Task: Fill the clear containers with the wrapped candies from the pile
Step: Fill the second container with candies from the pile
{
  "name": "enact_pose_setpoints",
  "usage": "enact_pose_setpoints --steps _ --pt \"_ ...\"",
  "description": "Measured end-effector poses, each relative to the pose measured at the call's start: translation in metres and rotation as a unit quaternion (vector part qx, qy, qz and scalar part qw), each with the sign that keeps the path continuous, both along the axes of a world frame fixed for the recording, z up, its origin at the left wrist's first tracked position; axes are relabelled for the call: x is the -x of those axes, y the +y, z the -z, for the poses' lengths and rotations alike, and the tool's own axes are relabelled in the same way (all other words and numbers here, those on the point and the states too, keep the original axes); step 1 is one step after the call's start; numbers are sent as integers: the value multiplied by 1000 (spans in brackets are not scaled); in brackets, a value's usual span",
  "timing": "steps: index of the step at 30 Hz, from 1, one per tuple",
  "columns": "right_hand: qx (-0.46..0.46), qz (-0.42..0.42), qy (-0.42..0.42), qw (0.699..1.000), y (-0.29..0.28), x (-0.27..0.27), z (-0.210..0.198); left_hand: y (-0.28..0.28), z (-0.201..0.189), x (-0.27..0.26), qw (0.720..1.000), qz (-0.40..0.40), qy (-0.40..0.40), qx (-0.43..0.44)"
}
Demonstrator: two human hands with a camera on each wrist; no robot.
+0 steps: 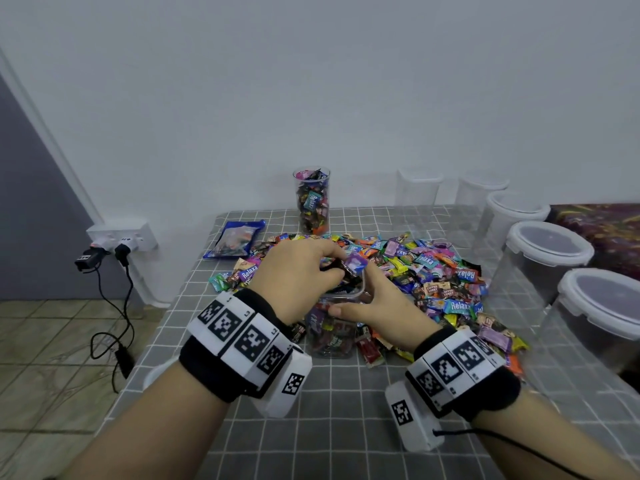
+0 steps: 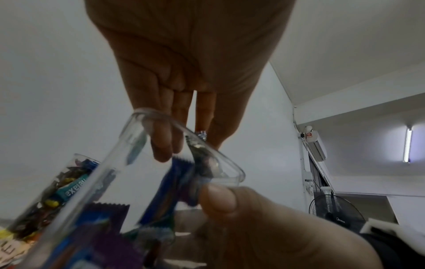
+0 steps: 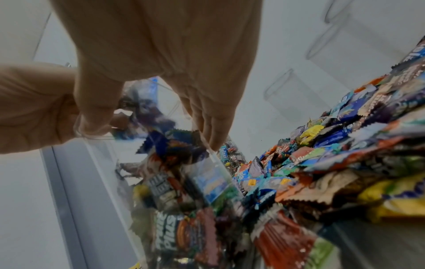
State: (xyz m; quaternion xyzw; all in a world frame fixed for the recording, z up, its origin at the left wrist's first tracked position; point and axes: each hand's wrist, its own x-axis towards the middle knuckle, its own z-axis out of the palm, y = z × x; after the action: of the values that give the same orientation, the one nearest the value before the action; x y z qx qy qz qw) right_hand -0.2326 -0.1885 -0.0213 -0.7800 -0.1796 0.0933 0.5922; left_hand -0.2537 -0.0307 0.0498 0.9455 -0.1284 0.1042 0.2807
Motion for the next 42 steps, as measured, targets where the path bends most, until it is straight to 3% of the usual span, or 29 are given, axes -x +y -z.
enact_pose_setpoints --steps 6,11,15,21,29,37,42 --pt "-17 3 -7 1000 2 -2 3 1 1 0 998 9 9 61" --pt "15 9 -3 1000 0 -2 1 10 3 -4 988 -33 -66 135" --pt "56 -8 -29 998 -5 -2 -4 29 4 -6 988 -101 -60 98" --pt "184 -40 -47 981 -14 -12 -8 49 27 -13 990 -129 44 -34" --pt "464 -56 -58 882 -23 -20 -7 56 67 -28 968 -88 186 -147" --pt "589 -91 -25 802 -14 -24 6 50 87 -32 912 -66 282 -289" --pt "606 -97 -17 789 -9 -27 14 46 90 -32 890 -71 322 -315"
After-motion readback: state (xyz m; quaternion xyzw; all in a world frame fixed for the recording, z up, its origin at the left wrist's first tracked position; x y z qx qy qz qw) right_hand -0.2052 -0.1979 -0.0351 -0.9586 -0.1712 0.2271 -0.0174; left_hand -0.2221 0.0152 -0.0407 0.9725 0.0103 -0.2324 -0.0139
